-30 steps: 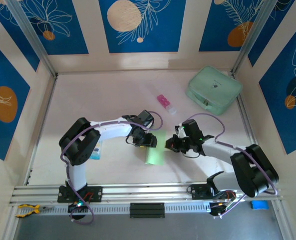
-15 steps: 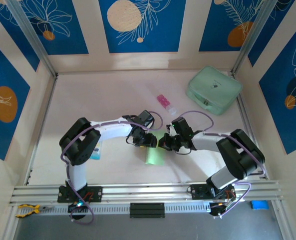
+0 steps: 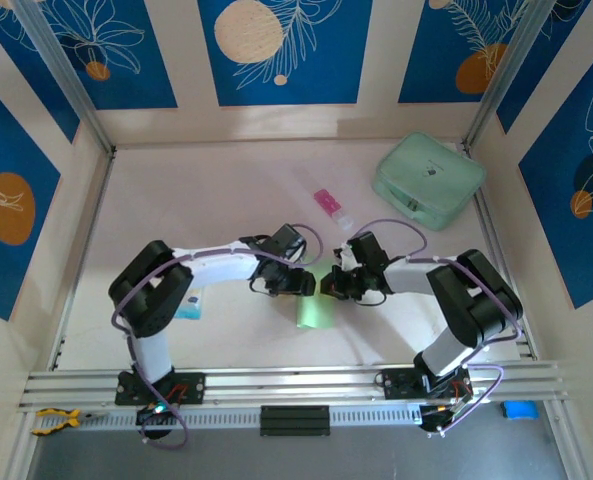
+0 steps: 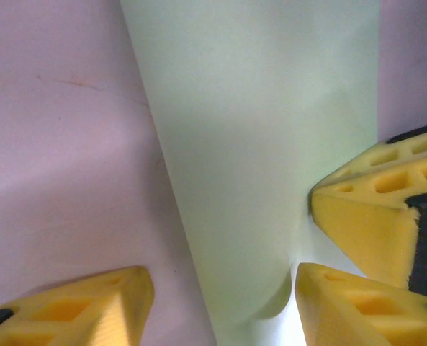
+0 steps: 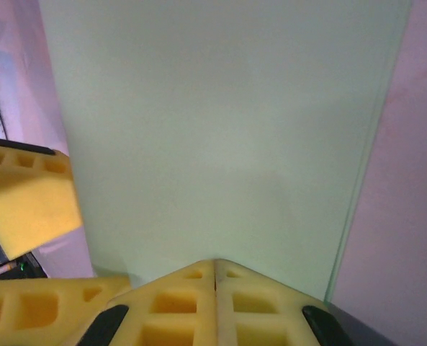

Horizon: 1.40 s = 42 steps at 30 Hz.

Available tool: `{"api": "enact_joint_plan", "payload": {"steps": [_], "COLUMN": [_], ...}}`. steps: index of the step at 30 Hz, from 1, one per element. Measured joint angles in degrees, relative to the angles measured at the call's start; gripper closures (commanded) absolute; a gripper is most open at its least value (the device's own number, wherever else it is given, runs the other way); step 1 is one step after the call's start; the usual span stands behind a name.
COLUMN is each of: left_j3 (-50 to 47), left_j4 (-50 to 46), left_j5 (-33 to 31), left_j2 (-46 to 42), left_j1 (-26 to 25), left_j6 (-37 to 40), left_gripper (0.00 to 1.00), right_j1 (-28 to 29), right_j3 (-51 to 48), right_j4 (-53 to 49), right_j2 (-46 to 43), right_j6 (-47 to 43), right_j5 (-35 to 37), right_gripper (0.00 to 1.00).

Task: Fold a paper plane with a square sheet of paper (pick it up from the middle)
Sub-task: Hold the square sheet of paper at the center of the table, then first fold the square sheet of paper in half at the center of the table.

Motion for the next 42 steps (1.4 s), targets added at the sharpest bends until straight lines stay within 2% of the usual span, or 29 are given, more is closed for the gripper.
{"api": "enact_joint_plan", "payload": {"steps": [2, 5, 9, 13, 17, 25, 42], "left_j3": [-3.0, -7.6, -13.3, -14.9, -15.3, -17.6, -21.9], "left_j4": [1.5, 6.0, 15.4, 25.0, 32.7, 40.3, 41.4], "left_j5": [-1.6, -2.3, 0.6, 6.6, 10.9, 15.2, 14.7], "left_j2": [-3.2, -8.9, -14.9, -13.5, -9.7, -4.7, -1.3], "left_j1": [0.4, 1.2, 3.0, 4.9, 5.7, 6.1, 7.0], "left_j6": [-0.6, -1.1, -2.0, -3.9, -6.2, -9.4, -7.5], "left_gripper": [0.38, 0.44, 0.61, 0.83, 0.93, 0.95, 0.98], "right_j1": [-0.4, -0.6, -1.1, -1.4, -1.6, -1.9, -2.0], "right_j3": [1.7, 4.7, 7.0, 7.1, 7.1, 7.1, 7.1], "right_j4": [-0.7, -1.9, -3.3, -3.5, -3.5, -3.6, -3.6], "right_j2": [1.9, 4.9, 6.9, 7.2, 7.2, 7.2, 7.2], "right_j6": [-1.9, -4.8, -7.3, -8.0, -8.0, -8.0, -7.9], "right_j5": [-1.8, -3.9, -5.4, -6.1, -6.2, -6.2, -6.2], "right_gripper": [1.00, 1.00, 1.00, 1.00, 1.00, 1.00, 1.00]}}
